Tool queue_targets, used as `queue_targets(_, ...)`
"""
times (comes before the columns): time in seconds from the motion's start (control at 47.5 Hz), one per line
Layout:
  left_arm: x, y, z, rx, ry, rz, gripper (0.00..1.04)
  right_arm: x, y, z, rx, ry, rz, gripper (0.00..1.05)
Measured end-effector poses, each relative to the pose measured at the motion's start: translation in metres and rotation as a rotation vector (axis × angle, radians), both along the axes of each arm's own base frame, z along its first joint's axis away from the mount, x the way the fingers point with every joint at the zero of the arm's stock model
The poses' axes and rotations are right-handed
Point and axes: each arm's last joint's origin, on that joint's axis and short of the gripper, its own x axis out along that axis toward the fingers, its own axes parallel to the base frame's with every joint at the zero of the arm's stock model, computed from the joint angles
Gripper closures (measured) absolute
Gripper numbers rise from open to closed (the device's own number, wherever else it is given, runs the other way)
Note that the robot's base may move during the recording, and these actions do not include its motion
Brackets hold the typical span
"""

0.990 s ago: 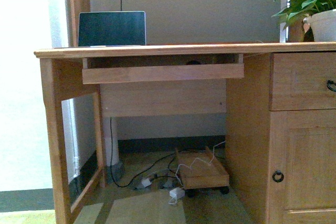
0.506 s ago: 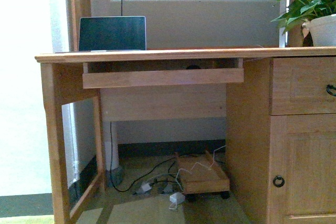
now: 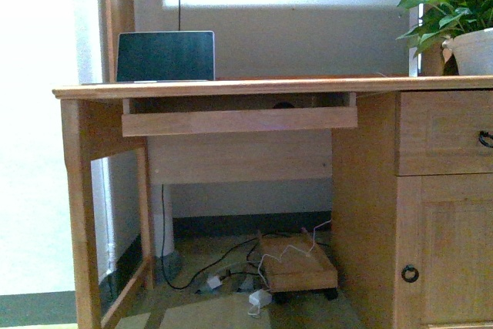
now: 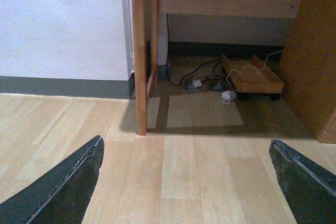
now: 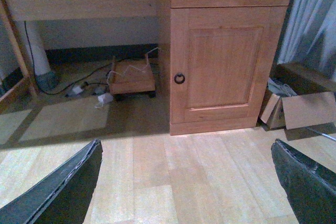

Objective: Place mouse

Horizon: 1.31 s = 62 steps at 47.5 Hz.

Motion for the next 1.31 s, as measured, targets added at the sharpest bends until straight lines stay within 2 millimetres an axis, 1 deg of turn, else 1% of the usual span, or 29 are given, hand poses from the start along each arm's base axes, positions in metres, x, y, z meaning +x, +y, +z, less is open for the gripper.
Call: queue_targets(1.306, -0.0001, 0.0, 0.0001, 0.0, -0.001, -0.001, 0.08, 0.0, -0.0001, 0.0, 0.0, 0.0, 0.0, 0.07)
